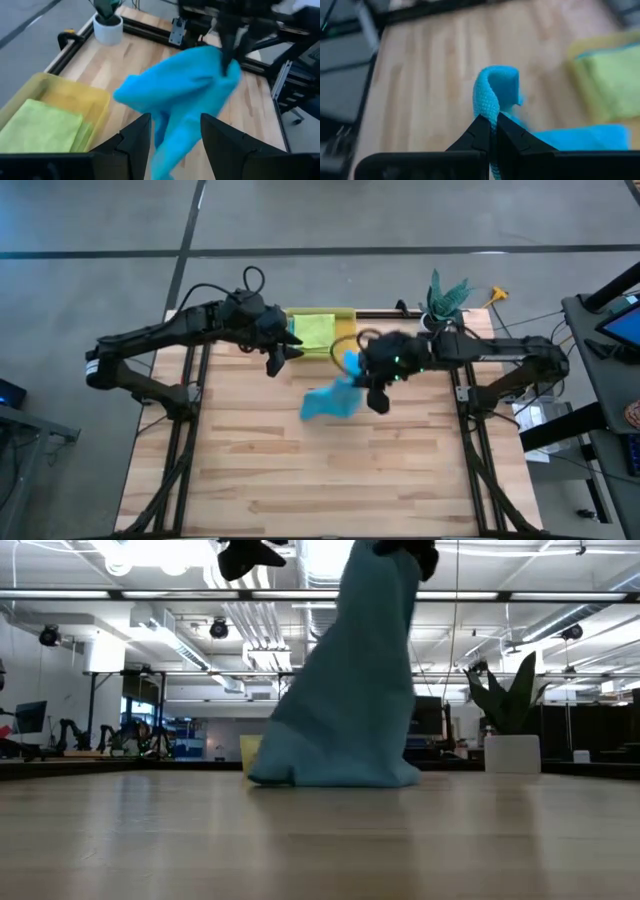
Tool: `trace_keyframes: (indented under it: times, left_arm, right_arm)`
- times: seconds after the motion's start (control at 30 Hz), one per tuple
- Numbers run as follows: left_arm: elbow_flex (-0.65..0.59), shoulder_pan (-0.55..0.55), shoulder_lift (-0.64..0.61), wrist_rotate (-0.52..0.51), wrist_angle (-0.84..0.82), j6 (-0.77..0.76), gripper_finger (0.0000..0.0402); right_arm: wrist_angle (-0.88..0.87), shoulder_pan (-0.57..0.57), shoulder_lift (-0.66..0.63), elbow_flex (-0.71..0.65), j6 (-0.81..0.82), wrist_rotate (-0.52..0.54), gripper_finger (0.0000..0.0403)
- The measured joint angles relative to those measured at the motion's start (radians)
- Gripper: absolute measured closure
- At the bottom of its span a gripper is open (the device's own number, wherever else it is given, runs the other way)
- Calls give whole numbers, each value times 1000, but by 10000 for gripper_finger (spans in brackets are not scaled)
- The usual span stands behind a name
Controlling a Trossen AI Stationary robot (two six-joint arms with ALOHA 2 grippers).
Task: Fold microfiber towels
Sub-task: Fold the blue microfiber cloth
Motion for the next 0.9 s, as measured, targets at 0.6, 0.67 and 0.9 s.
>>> trace_keyframes:
  times: [0.6,0.67,0.9]
  left_arm:
    - [-8,0,126,96,-7,0,245]
    - [-8,-1,138,126,-7,0,245]
    - [-8,-1,150,132,-7,-1,245]
  right_arm:
    - [60,275,48,-416,506,-46,394]
    - [54,274,36,-390,533,29,394]
    - [53,273,-12,-273,459,298,394]
